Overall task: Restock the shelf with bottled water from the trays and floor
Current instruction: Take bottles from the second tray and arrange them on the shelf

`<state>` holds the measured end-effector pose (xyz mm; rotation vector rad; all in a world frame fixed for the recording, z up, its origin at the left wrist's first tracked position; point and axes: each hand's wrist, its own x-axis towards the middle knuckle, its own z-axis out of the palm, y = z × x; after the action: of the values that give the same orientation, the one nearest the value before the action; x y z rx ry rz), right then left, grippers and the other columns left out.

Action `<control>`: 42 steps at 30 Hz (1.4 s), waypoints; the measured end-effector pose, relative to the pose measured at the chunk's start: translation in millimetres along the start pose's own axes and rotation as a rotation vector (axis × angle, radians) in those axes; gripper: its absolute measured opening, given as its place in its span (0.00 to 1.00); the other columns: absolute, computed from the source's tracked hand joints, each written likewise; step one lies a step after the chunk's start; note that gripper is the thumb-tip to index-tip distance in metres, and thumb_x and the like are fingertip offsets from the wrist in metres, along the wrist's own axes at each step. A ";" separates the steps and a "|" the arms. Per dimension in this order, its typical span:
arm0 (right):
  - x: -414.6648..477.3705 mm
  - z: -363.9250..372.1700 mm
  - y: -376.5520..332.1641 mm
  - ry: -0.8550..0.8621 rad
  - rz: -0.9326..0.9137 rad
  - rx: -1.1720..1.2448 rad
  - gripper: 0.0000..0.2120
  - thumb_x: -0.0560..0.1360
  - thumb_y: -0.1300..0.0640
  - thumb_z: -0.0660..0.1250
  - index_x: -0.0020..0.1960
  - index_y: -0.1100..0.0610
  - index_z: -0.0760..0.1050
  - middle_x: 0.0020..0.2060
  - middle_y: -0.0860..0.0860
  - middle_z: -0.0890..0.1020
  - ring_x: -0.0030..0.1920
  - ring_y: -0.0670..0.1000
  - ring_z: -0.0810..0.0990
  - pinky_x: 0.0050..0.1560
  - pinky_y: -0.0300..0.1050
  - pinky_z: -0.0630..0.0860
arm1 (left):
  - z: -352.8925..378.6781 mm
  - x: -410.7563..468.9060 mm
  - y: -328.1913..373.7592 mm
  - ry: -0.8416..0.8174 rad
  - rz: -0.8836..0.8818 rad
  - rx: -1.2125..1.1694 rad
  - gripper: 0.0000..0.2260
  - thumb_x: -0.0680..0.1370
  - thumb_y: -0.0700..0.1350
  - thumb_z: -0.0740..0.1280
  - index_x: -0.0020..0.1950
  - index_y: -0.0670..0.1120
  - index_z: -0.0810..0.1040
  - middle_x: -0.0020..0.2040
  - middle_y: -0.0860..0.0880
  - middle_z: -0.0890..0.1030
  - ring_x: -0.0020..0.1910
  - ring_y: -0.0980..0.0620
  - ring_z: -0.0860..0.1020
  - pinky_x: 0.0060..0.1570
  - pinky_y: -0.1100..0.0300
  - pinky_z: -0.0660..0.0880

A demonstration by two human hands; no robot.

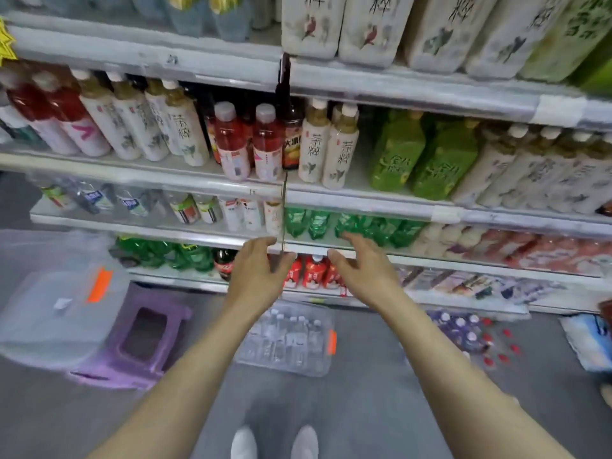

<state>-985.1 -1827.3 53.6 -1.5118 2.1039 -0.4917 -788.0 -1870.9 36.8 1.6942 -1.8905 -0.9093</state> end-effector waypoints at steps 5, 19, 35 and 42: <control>32.2 88.4 54.7 -0.170 0.065 -0.029 0.27 0.82 0.43 0.63 0.76 0.53 0.67 0.71 0.56 0.72 0.72 0.58 0.69 0.69 0.48 0.67 | 57.6 20.4 -81.0 -0.101 -0.147 0.045 0.22 0.79 0.55 0.68 0.68 0.44 0.74 0.65 0.45 0.75 0.66 0.45 0.72 0.65 0.55 0.67; 123.4 433.7 286.3 -0.589 0.421 -0.094 0.26 0.82 0.43 0.63 0.74 0.57 0.69 0.68 0.58 0.76 0.67 0.59 0.75 0.62 0.45 0.70 | 313.0 81.9 -400.7 -0.391 -0.569 0.062 0.24 0.79 0.55 0.68 0.69 0.40 0.73 0.66 0.39 0.76 0.61 0.40 0.77 0.62 0.52 0.71; 172.4 654.0 387.2 -0.462 0.693 0.001 0.29 0.68 0.40 0.77 0.60 0.57 0.78 0.57 0.58 0.81 0.55 0.60 0.81 0.57 0.55 0.80 | 446.4 118.8 -572.9 -0.313 -0.765 0.116 0.35 0.79 0.59 0.66 0.78 0.41 0.59 0.71 0.37 0.72 0.70 0.36 0.71 0.65 0.49 0.68; 166.3 666.1 374.9 -0.539 0.596 0.056 0.45 0.69 0.45 0.80 0.79 0.48 0.60 0.71 0.54 0.74 0.70 0.60 0.74 0.69 0.50 0.71 | 463.9 130.9 -586.3 -0.345 -0.758 0.221 0.35 0.76 0.62 0.69 0.76 0.45 0.62 0.65 0.41 0.78 0.64 0.37 0.76 0.62 0.48 0.71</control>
<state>-925.4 -1866.8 -725.4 -0.7916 1.9382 0.0753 -728.7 -1935.6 -717.1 2.6088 -1.5732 -1.3742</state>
